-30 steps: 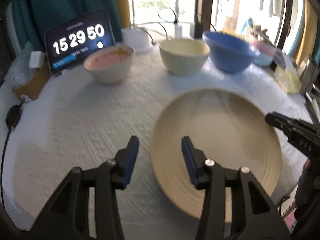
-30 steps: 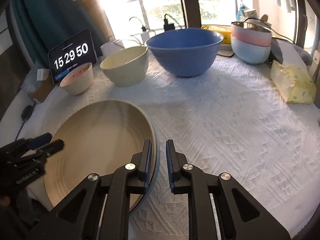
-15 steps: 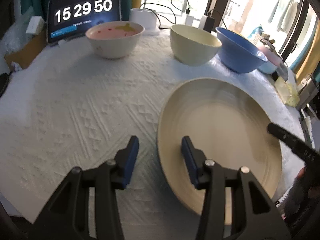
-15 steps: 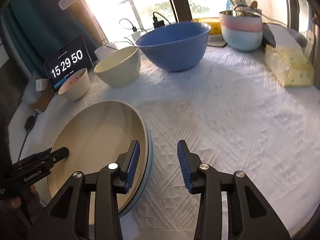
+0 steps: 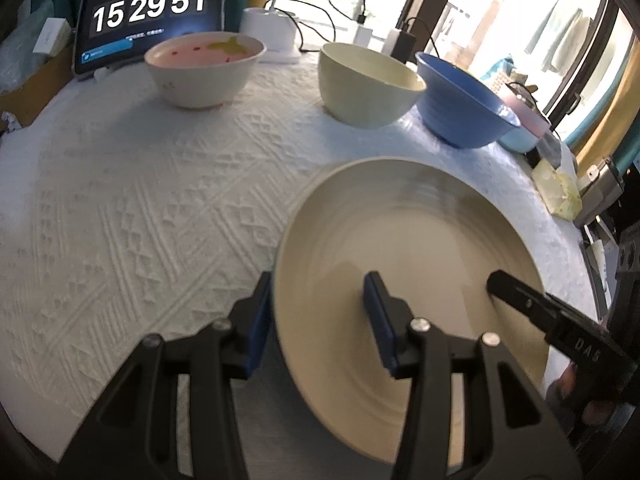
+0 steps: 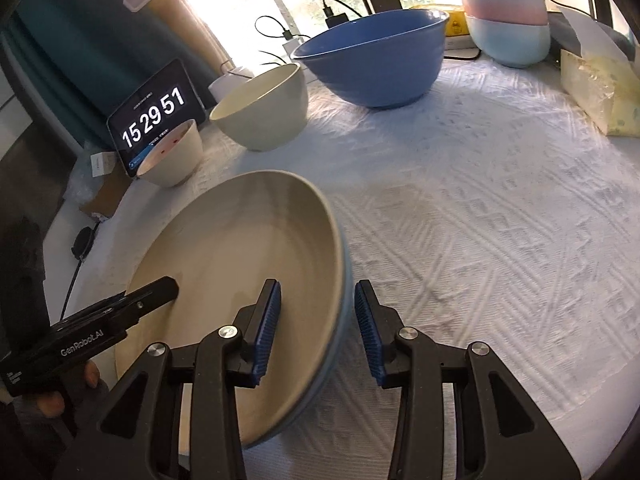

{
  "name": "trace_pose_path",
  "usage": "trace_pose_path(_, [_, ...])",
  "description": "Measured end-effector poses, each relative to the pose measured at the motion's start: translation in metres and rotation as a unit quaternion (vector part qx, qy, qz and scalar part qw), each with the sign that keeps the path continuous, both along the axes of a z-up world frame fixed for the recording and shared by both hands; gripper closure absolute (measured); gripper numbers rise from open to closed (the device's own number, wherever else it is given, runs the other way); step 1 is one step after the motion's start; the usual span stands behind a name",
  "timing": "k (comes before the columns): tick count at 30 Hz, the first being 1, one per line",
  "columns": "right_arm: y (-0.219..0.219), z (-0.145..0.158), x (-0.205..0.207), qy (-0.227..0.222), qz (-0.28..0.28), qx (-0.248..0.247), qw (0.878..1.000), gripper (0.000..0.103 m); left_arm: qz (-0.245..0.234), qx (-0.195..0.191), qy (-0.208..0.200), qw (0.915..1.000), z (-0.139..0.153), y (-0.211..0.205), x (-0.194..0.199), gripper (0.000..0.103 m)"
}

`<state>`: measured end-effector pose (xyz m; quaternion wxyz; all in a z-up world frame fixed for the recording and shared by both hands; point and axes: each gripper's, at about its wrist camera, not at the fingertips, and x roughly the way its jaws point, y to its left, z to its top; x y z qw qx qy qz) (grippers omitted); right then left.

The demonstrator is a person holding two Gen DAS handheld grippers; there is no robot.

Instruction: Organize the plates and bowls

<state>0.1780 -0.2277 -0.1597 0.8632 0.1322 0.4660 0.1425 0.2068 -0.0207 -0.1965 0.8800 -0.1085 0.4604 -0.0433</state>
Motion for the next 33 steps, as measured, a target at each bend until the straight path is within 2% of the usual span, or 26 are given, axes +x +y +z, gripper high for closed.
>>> trace_pose_path(22, [0.005, -0.002, -0.003, -0.013, -0.021, -0.019, 1.000, 0.062, -0.003, -0.008, -0.017, 0.9998, 0.005, 0.003, -0.006, 0.057])
trace_pose_path(25, [0.007, -0.001, -0.004, -0.012, -0.021, -0.018, 1.000, 0.063, -0.005, 0.004, -0.025, 0.9997, 0.006, 0.002, -0.007, 0.057])
trace_pose_path(33, [0.015, 0.001, 0.000, -0.011, -0.018, -0.023, 0.999, 0.063, -0.003, -0.001, -0.019, 0.9998, 0.006, 0.010, -0.003, 0.057])
